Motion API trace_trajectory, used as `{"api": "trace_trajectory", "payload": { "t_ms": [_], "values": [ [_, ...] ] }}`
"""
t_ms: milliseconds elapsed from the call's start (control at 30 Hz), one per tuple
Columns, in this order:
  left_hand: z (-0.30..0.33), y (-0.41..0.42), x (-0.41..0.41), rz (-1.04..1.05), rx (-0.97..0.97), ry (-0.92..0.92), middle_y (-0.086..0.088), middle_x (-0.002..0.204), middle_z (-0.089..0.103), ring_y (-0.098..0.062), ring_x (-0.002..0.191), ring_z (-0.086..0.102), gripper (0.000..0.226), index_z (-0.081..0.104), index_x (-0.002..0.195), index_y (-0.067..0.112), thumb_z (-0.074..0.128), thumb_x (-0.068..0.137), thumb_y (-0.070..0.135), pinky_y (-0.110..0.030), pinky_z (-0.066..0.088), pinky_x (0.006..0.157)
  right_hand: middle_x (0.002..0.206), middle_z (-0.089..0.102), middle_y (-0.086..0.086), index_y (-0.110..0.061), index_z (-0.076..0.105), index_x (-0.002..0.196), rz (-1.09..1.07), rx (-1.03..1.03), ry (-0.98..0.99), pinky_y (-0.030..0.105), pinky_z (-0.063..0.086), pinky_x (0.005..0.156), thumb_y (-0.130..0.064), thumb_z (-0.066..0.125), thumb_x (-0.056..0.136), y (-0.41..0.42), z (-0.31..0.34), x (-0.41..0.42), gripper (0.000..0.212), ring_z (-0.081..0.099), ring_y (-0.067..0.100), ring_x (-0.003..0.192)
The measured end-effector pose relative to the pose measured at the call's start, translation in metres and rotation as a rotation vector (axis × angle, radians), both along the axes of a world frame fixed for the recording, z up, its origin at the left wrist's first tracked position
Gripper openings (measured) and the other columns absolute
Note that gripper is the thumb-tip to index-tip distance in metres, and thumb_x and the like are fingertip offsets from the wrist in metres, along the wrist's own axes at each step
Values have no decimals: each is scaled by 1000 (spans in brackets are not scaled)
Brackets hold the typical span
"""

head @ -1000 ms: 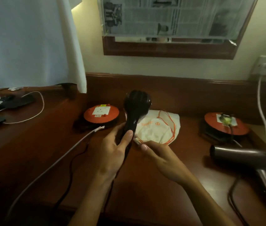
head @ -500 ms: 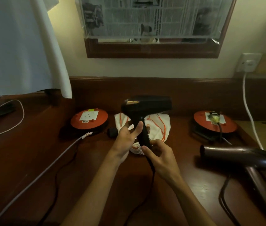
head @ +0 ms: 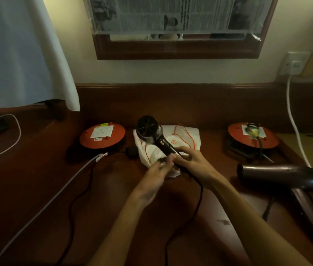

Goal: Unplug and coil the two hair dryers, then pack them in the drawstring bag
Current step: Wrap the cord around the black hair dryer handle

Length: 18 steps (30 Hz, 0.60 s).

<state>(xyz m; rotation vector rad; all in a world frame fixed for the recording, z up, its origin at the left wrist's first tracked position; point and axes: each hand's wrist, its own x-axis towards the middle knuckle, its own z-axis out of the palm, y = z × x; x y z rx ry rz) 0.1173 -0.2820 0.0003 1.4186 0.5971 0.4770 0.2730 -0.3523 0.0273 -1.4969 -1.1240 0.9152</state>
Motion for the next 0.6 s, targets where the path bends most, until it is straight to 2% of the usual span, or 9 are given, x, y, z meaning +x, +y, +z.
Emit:
{"api": "trace_trajectory", "payload": {
  "t_ms": [67,133,167,267,333,400,467,533,600],
  "values": [
    [-11,-17,-8,-199,45,153,-5,127,71,-15,103,73,47,56,130,28,71,90,49,-37,56,96,79,63,14,-20,61,127,-48,21,6,25,37,43,-28,63,99,6,3,4,29,50,15,51],
    [-17,-34,-13,-403,89,273,-6,114,76,-15,95,73,42,61,124,25,78,88,39,-37,57,95,78,61,16,-20,61,128,-71,34,-6,28,34,45,-25,63,99,12,5,9,29,48,20,52],
    [-16,-42,-15,-460,79,300,-1,104,78,-16,87,74,38,62,121,25,78,88,35,-36,58,90,78,61,16,-20,61,128,-82,40,-22,28,34,45,-24,62,100,14,6,11,29,48,21,53],
    [-7,-58,-16,-470,45,313,8,84,72,-14,55,66,22,63,113,21,74,94,23,-28,56,58,76,61,15,-18,62,130,-135,78,-103,28,37,43,-25,64,99,21,12,17,32,49,20,52],
    [-1,-52,-16,-351,200,382,5,86,69,-12,47,58,18,65,111,13,71,95,19,-28,51,50,76,66,6,-19,65,130,-183,115,-256,27,44,48,-28,68,96,25,16,23,35,57,10,53],
    [14,-40,-20,-270,391,491,2,95,72,-10,52,61,14,68,109,14,66,95,14,-26,53,55,84,70,-6,-25,67,127,-215,151,-411,29,52,59,-34,72,92,27,17,30,36,67,5,67],
    [30,-30,-27,-296,572,609,6,104,70,-9,72,66,19,66,110,22,64,94,12,-23,52,67,94,71,-12,-26,67,127,-225,163,-528,32,56,72,-39,72,91,28,13,35,39,68,8,84],
    [40,-27,-30,-358,727,741,7,107,64,-14,94,64,20,62,108,27,63,92,15,-29,48,77,104,71,-9,-23,66,129,-246,175,-618,24,53,77,-40,72,91,29,7,37,42,66,8,91],
    [40,-31,-31,-412,763,816,2,105,63,-21,100,62,6,57,102,24,58,96,23,-36,48,80,104,70,-6,-23,66,131,-272,176,-664,14,47,72,-37,74,90,28,3,38,44,64,8,89]
  ]
}}
